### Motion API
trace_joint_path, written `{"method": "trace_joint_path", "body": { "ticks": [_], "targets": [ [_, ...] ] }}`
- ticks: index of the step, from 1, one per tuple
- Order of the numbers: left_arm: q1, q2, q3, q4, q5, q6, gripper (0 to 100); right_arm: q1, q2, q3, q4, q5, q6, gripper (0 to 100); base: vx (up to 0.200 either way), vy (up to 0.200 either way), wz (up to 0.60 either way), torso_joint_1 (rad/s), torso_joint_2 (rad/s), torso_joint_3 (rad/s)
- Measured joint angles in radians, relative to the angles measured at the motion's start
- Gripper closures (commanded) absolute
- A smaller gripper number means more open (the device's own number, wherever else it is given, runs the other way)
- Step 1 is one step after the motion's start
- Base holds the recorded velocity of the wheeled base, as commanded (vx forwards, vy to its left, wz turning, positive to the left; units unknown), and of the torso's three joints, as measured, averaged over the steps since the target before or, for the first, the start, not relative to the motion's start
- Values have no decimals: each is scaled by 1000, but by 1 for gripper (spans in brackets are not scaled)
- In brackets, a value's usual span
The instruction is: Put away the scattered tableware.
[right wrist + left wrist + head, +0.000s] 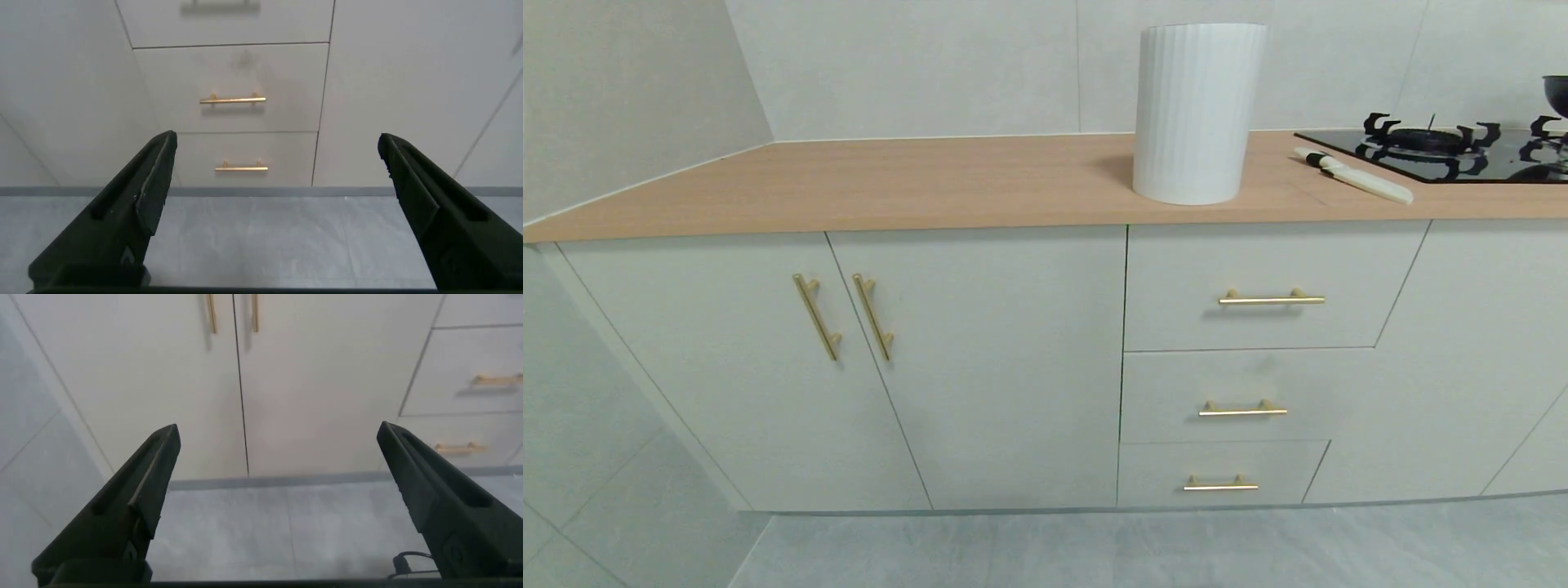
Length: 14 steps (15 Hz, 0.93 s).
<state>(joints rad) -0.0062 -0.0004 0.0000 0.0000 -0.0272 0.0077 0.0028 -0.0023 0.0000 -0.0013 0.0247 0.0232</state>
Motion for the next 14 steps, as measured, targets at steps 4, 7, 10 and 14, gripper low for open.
{"method": "trace_joint_path", "body": {
  "ticks": [4,7,10,14],
  "targets": [
    [0,0,0,0,0,0,0,0,0,0,0,0,0,0,200,0,0,5,4,-1],
    [0,0,0,0,0,0,0,0,0,0,0,0,0,0,200,0,0,4,5,5],
    [0,0,0,0,0,0,0,0,0,0,0,0,0,0,200,0,0,1,2,2],
    [0,0,0,0,0,0,0,0,1,0,0,0,1,0,200,0,0,1,0,1]
  ]
}}
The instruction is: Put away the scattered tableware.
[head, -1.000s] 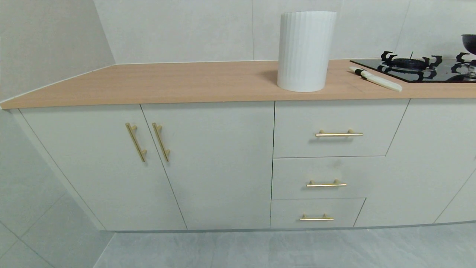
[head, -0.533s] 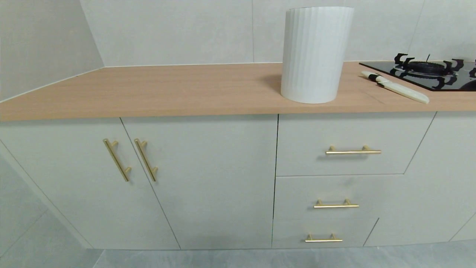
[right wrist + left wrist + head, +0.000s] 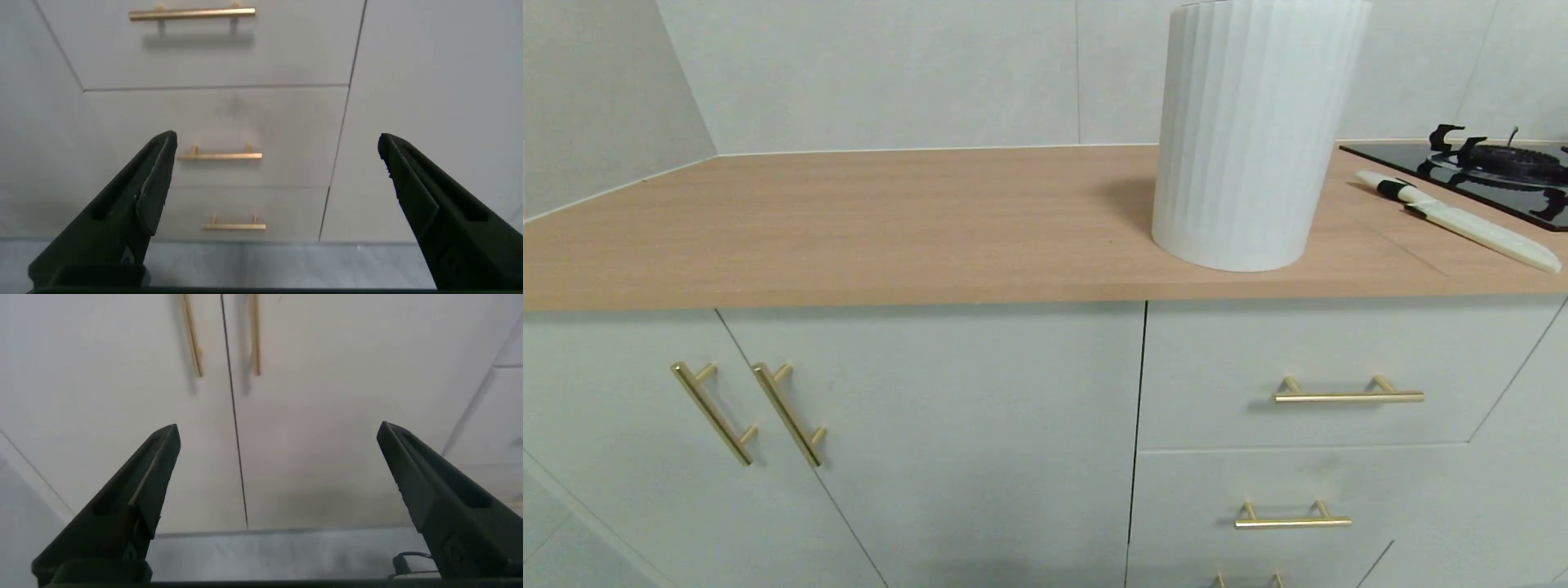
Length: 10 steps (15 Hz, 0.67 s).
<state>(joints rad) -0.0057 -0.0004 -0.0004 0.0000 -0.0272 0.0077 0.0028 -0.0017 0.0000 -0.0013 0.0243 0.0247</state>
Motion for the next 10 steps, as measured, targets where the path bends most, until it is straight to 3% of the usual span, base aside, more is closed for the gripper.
{"method": "trace_joint_path", "body": {
  "ticks": [2,10],
  "targets": [
    [0,0,0,0,0,0,0,0,0,0,0,0,0,0,200,0,0,0,2,5],
    [0,0,0,0,0,1,0,0,0,0,0,0,0,0,0,0,0,0,0,0]
  ]
}}
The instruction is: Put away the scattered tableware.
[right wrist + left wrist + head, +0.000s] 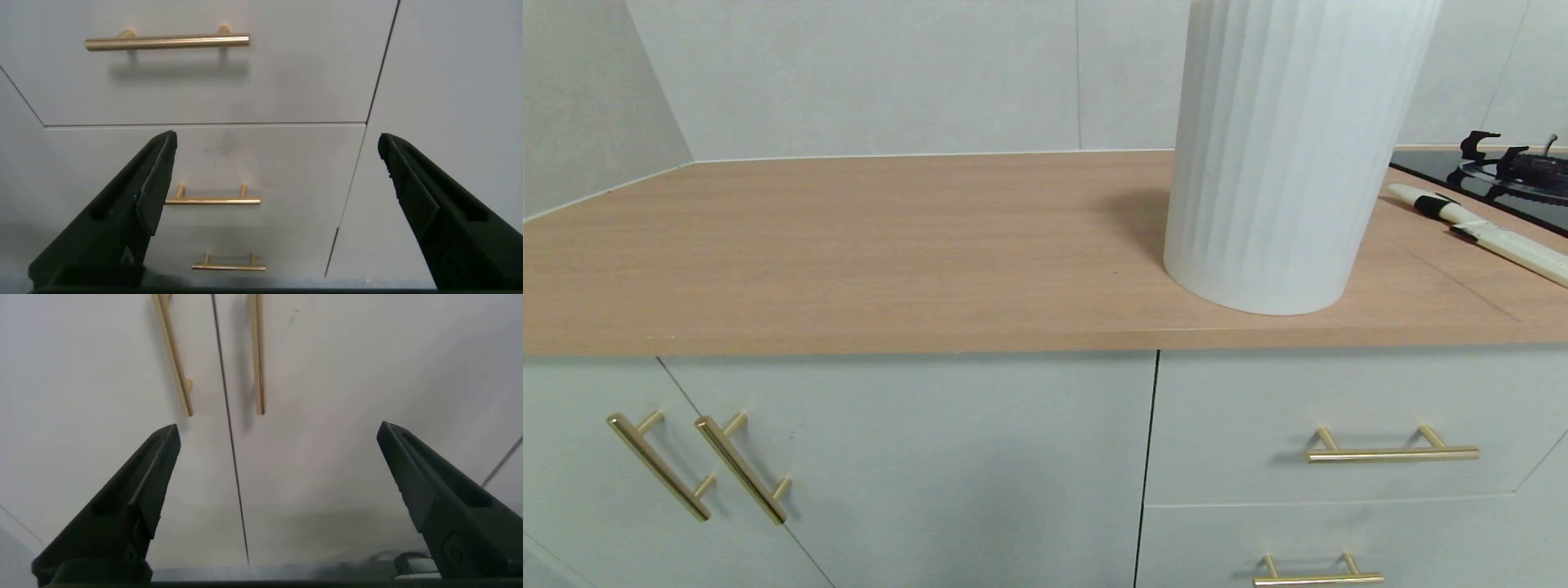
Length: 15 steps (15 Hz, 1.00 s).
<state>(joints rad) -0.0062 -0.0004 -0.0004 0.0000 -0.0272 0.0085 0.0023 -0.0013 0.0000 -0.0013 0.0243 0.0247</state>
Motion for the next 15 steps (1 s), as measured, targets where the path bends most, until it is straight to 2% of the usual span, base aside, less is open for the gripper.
{"method": "trace_joint_path", "body": {
  "ticks": [2,13,15],
  "targets": [
    [0,0,0,0,0,0,0,0,0,0,0,0,0,0,0,0,0,0,0,0],
    [0,0,0,0,0,0,0,0,0,0,0,0,0,0,0,-200,0,3,1,1],
    [0,0,0,0,1,-1,0,0,0,0,0,0,0,0,0,0,0,0,0,0]
  ]
}}
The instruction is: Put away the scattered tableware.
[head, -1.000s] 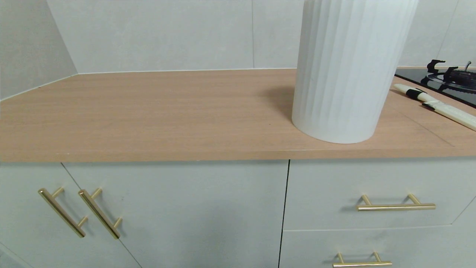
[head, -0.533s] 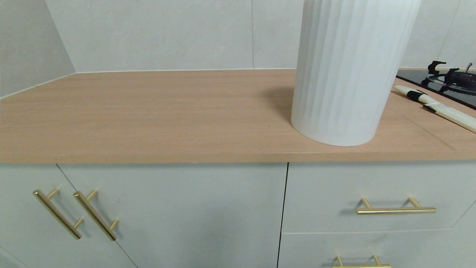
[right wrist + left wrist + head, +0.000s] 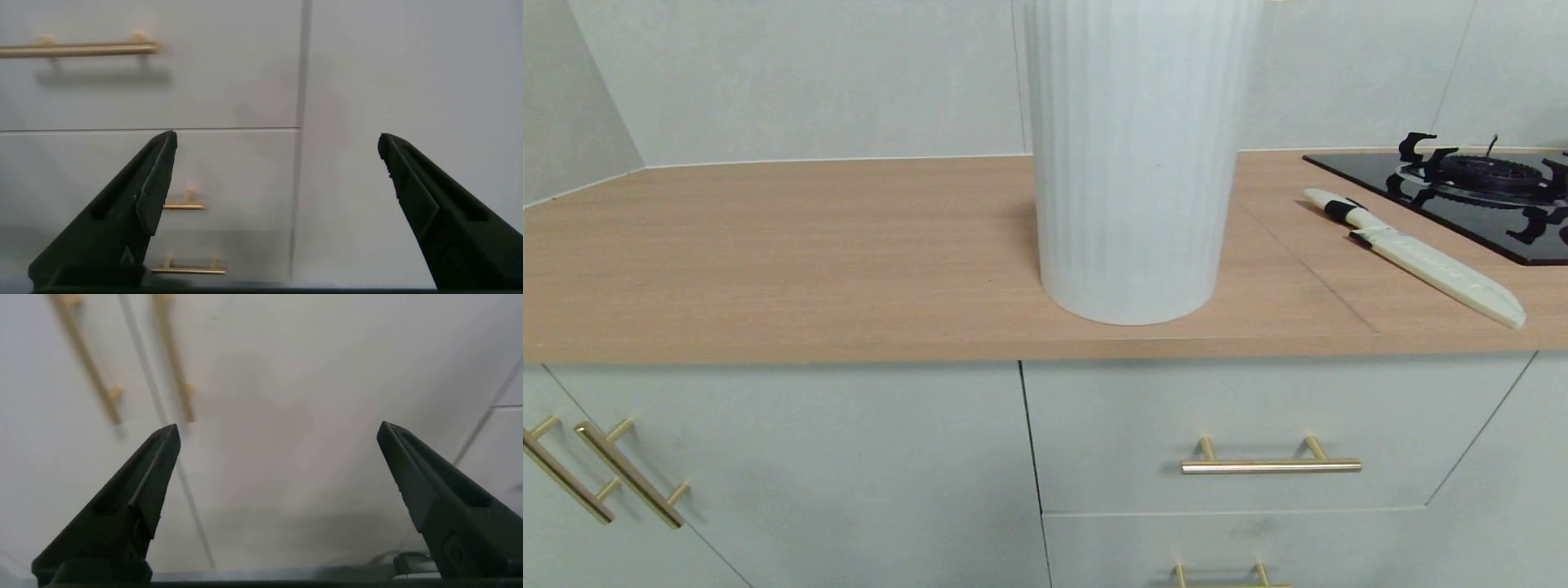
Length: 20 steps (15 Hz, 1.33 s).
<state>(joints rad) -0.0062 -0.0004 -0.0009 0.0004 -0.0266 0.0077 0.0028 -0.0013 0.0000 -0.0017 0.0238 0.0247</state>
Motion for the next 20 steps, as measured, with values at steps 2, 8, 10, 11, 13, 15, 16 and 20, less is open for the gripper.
{"method": "trace_joint_path", "body": {
  "ticks": [2,8,10,11,13,15,16,20],
  "targets": [
    [0,0,0,-1,0,0,0,0,0,0,0,0,0,0,0,0,0,0,0,0],
    [0,0,1,0,1,-1,0,-1,0,0,-1,0,0,0,0,0,0,0,0,0],
    [0,0,1,0,2,-2,0,-1,0,0,-1,0,0,0,0,0,0,0,0,0],
    [0,0,1,0,2,-2,0,-2,0,0,-1,0,0,0,0,0,0,0,0,0],
    [0,0,1,0,2,-2,0,0,0,0,-1,0,-1,0,0,0,0,0,0,0],
    [0,0,1,0,2,-2,0,-1,0,0,-1,0,-1,0,0,0,0,0,0,0],
    [0,0,1,0,2,-2,0,-1,0,0,-1,0,-1,0,0,0,0,0,0,0],
    [0,0,0,0,2,-1,0,-1,0,0,-1,0,-1,0,0,0,0,3,-14,-8]
  ]
}}
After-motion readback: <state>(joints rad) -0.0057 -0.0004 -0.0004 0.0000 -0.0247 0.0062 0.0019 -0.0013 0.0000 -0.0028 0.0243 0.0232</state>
